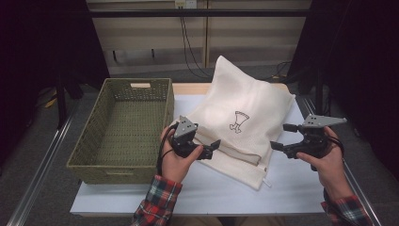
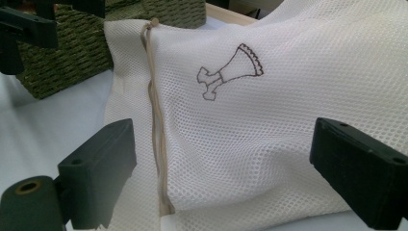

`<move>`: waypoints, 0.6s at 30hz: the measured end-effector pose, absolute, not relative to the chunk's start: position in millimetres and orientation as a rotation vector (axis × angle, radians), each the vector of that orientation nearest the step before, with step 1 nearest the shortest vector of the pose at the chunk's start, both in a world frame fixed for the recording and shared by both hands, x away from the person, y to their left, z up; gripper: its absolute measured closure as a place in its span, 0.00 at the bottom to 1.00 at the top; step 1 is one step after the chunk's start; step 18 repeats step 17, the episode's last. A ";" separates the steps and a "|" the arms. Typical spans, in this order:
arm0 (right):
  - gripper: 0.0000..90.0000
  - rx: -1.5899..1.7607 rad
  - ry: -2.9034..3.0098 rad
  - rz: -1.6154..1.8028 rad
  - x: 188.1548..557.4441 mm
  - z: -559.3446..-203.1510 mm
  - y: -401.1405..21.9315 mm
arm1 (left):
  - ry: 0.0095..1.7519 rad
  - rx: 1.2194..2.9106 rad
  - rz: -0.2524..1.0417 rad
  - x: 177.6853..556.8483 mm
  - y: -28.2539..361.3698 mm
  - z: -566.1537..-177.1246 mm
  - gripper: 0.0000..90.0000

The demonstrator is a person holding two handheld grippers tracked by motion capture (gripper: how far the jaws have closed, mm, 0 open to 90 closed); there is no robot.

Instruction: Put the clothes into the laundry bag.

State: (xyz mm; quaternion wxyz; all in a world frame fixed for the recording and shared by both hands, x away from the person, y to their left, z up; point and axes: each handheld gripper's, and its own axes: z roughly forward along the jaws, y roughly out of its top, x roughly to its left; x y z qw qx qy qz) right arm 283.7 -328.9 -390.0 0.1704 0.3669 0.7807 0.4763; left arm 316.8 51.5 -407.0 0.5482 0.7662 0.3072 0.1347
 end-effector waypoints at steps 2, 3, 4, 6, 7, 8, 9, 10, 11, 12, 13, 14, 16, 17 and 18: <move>0.10 1.044 2.214 1.352 283.1 -388.7 -330.1 | 0.728 1.818 0.317 316.9 51.5 -407.1 0.02; 0.10 1.045 2.211 1.348 282.9 -387.9 -330.9 | 0.728 1.818 0.320 316.9 51.5 -407.2 0.02; 0.10 1.042 2.208 1.351 282.7 -387.1 -331.7 | 0.722 1.810 0.312 317.5 51.0 -407.9 0.02; 0.10 1.041 2.201 1.356 281.9 -385.5 -333.3 | 0.731 1.817 0.320 317.3 51.1 -407.4 0.02; 0.10 1.042 2.197 1.357 281.6 -384.9 -333.8 | 0.730 1.818 0.318 317.5 50.9 -407.5 0.02; 0.10 1.042 2.193 1.361 281.4 -384.4 -334.4 | 0.729 1.817 0.314 317.7 50.8 -407.5 0.02; 0.09 1.043 2.192 1.362 281.2 -384.2 -335.0 | 0.723 1.815 0.313 318.1 50.4 -407.7 0.02; 0.09 1.041 2.191 1.360 281.0 -384.4 -335.5 | 0.720 1.824 0.316 318.3 50.3 -407.4 0.02; 0.09 1.044 2.189 1.360 281.0 -384.9 -335.9 | 0.722 1.818 0.310 318.4 49.7 -407.8 0.02; 0.09 1.048 2.194 1.361 280.9 -385.3 -336.2 | 0.712 1.812 0.303 319.0 49.2 -408.4 0.02; 0.09 1.046 2.193 1.355 280.9 -386.1 -336.5 | 0.723 1.819 0.310 318.5 48.9 -407.8 0.02; 0.09 1.046 2.188 1.352 281.2 -386.7 -337.2 | 0.721 1.821 0.310 318.6 48.9 -407.8 0.02; 0.09 1.052 2.189 1.356 281.4 -387.6 -337.9 | 0.722 1.821 0.313 318.8 48.6 -407.8 0.01; 0.09 1.054 2.189 1.356 281.4 -388.1 -338.4 | 0.717 1.820 0.313 319.0 48.5 -408.1 0.01; 0.09 1.054 2.189 1.356 281.4 -388.1 -338.4 | 0.717 1.820 0.313 319.0 48.5 -408.1 0.01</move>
